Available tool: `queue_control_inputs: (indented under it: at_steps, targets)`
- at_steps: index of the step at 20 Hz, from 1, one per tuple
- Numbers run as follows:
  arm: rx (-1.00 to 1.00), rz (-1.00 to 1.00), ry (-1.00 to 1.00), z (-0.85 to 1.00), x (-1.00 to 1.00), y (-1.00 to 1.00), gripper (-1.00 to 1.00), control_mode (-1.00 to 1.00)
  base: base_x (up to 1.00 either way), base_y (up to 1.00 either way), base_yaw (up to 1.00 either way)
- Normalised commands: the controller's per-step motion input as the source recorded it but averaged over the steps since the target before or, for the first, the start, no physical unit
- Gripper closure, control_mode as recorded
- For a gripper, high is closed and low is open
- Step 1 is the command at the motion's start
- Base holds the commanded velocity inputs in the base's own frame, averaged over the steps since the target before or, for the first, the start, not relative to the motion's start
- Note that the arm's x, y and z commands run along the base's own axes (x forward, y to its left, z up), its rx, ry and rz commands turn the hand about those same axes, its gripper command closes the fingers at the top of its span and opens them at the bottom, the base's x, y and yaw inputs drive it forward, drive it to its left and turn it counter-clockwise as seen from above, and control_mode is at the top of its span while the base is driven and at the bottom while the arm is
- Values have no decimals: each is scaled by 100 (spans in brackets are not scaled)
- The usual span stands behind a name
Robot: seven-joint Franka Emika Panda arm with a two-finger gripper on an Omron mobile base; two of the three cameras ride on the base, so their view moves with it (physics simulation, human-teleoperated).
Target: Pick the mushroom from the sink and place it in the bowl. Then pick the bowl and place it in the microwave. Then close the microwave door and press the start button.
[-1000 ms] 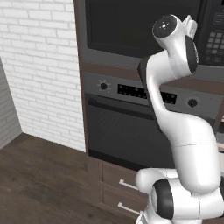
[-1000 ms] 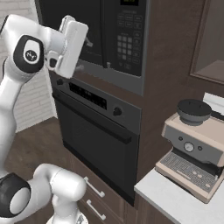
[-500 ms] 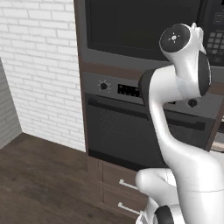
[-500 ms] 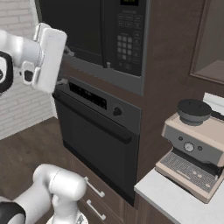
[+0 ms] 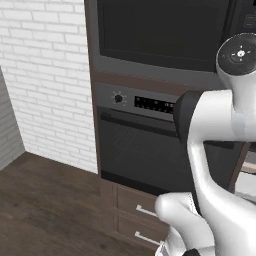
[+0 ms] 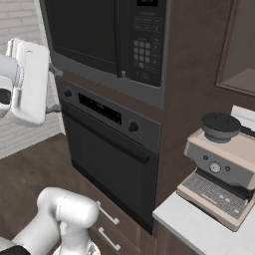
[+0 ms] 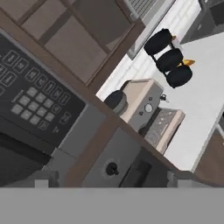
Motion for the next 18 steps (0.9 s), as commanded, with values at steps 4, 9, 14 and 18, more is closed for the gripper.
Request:
queue_control_inputs:
  at_steps: [4,9,14,18]
  targets:
    - [-31,25,21,0,-58,-2,100,-100,0,0,0]
    - [-30,21,16,-11,-33,-8,100,-100,0,0,0]
    - [-41,15,2,-19,-19,0,100,-100,0,0,0]
    - [-41,9,-1,-8,-16,0,100,-100,0,0,0]
